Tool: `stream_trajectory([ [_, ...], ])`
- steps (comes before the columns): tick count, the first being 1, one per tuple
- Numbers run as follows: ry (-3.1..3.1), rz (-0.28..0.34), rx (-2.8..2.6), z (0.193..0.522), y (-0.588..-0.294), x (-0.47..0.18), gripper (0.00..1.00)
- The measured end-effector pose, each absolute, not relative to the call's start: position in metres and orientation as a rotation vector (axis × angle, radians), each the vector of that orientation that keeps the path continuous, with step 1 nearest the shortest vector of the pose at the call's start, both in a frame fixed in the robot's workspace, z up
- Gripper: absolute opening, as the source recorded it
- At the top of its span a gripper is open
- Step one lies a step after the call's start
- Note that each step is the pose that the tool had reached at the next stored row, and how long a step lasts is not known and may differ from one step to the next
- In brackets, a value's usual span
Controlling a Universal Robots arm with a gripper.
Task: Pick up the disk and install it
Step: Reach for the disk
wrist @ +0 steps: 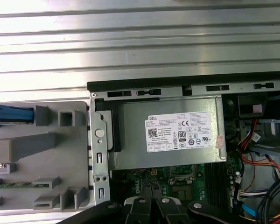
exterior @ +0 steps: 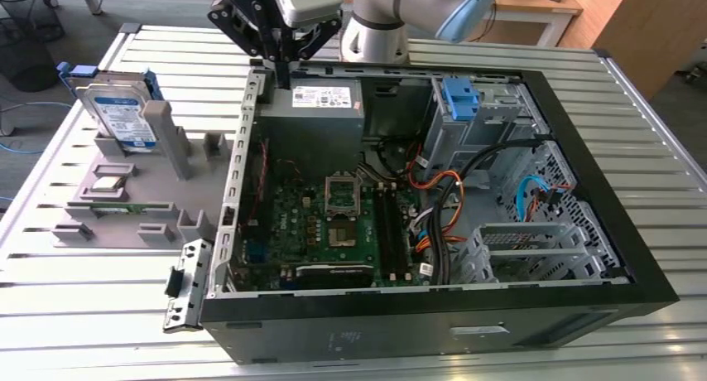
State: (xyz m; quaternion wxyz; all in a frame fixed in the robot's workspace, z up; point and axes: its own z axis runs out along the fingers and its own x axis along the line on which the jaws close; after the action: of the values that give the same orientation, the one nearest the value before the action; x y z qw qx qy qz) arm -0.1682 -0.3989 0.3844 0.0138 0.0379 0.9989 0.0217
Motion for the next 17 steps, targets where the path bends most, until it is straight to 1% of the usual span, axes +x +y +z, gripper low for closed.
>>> stream_trajectory([
  [17, 3.106, 0.068, 0.118, 0.382, -0.399, -0.205, 0.11],
])
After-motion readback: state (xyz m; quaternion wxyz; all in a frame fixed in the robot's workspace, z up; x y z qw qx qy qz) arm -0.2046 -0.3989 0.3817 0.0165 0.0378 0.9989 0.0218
